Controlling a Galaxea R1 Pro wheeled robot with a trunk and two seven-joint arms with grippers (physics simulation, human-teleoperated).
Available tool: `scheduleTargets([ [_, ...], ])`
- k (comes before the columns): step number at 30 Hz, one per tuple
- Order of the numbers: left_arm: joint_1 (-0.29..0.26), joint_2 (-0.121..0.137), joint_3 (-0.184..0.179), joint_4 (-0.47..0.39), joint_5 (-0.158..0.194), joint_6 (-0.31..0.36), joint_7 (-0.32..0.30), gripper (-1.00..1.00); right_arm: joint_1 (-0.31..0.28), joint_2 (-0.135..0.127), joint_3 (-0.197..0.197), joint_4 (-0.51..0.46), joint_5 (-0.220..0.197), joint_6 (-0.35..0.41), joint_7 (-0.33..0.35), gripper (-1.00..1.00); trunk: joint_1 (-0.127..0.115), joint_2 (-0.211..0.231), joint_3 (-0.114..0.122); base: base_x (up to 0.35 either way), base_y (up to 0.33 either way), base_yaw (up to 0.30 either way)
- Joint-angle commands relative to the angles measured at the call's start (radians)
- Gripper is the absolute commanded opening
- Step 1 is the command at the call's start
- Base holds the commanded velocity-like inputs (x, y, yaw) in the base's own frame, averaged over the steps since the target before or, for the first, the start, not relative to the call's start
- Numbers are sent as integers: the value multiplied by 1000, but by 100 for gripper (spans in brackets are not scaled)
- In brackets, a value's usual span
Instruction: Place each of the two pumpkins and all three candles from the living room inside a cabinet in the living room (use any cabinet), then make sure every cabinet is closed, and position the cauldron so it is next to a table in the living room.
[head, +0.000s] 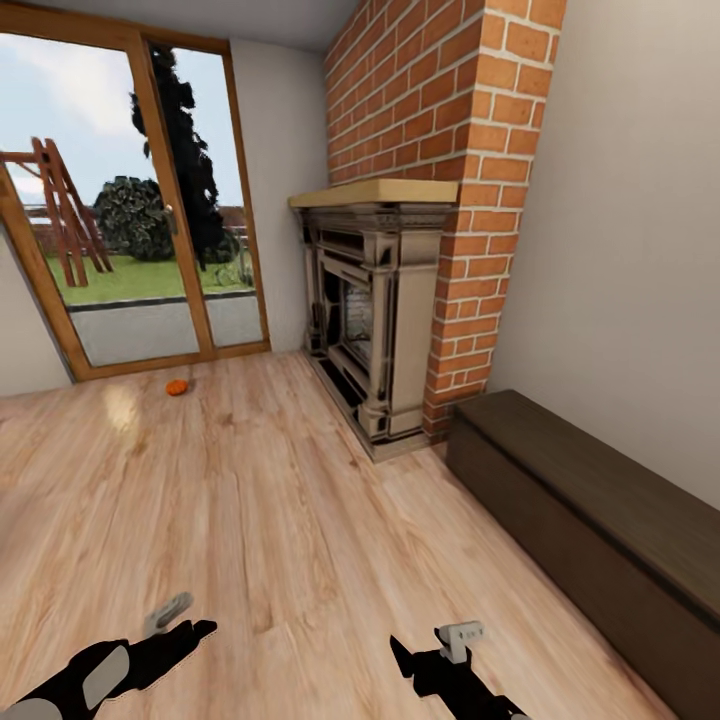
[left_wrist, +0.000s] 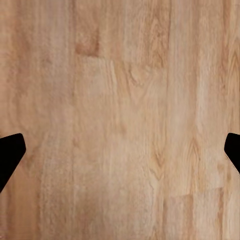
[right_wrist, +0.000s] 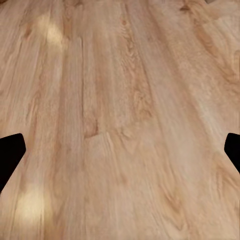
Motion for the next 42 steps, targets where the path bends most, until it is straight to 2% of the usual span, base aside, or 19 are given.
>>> scheduleTargets([
  [1, 0, 1, -5, -1, 8, 4, 0, 100, -2, -1, 5, -1, -10, -7, -1, 100, 0, 0, -1, 310, 148, 12],
  [20, 0, 2, -5, -1, 8, 3, 0, 100, -2, -1, 5, 0, -10, -7, -1, 100, 0, 0, -1, 315, 132, 1],
  [34, 0, 2, -5, -1, 8, 3, 1, 100, -2, -2, 5, 1, -10, -7, -1, 100, 0, 0, -1, 338, 15, -3],
  [42, 0, 1, -5, -1, 8, 3, -1, 100, -2, -2, 3, 1, -11, -7, -1, 100, 0, 0, -1, 331, 75, -201],
])
